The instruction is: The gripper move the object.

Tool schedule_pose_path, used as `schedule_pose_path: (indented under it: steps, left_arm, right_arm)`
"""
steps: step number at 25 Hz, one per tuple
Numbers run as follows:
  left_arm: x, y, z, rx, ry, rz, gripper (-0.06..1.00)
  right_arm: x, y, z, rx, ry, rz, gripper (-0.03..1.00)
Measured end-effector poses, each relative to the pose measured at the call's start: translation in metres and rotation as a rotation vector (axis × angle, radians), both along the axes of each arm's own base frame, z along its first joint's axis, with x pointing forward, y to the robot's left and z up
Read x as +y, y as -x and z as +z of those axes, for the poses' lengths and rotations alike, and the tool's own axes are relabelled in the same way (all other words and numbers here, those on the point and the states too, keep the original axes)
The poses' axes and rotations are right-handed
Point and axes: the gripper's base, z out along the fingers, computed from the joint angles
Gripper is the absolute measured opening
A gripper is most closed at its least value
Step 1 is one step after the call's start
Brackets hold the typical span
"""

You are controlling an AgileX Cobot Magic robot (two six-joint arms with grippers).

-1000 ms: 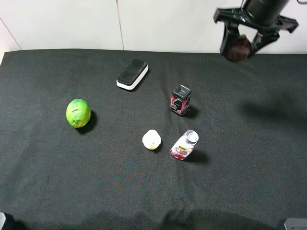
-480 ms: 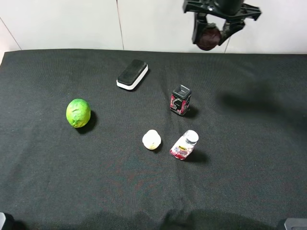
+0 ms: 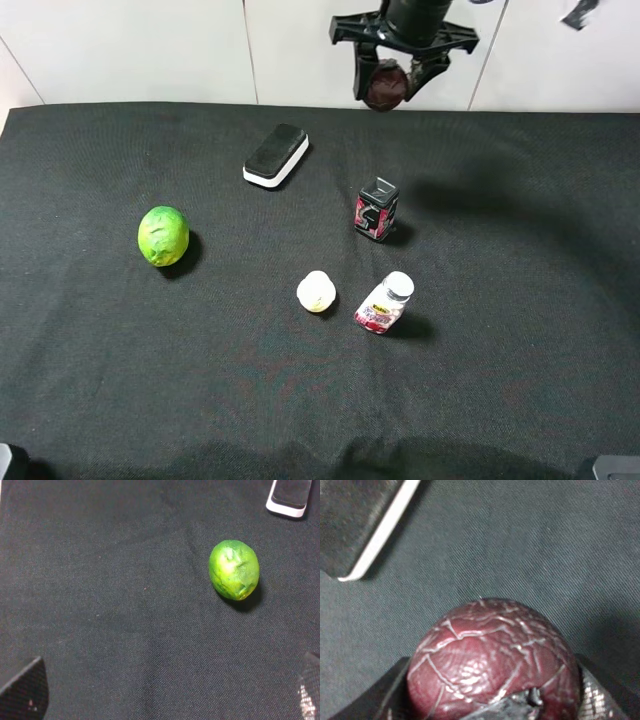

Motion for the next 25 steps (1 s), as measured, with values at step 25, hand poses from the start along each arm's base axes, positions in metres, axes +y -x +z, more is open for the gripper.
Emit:
schedule_pose_path:
  steps: [25]
  left_arm:
    - [0.000, 0.000, 0.000, 0.000, 0.000, 0.000, 0.98]
  right_arm:
    - [0.040, -0.033, -0.088, -0.059, -0.128, -0.042, 0.45]
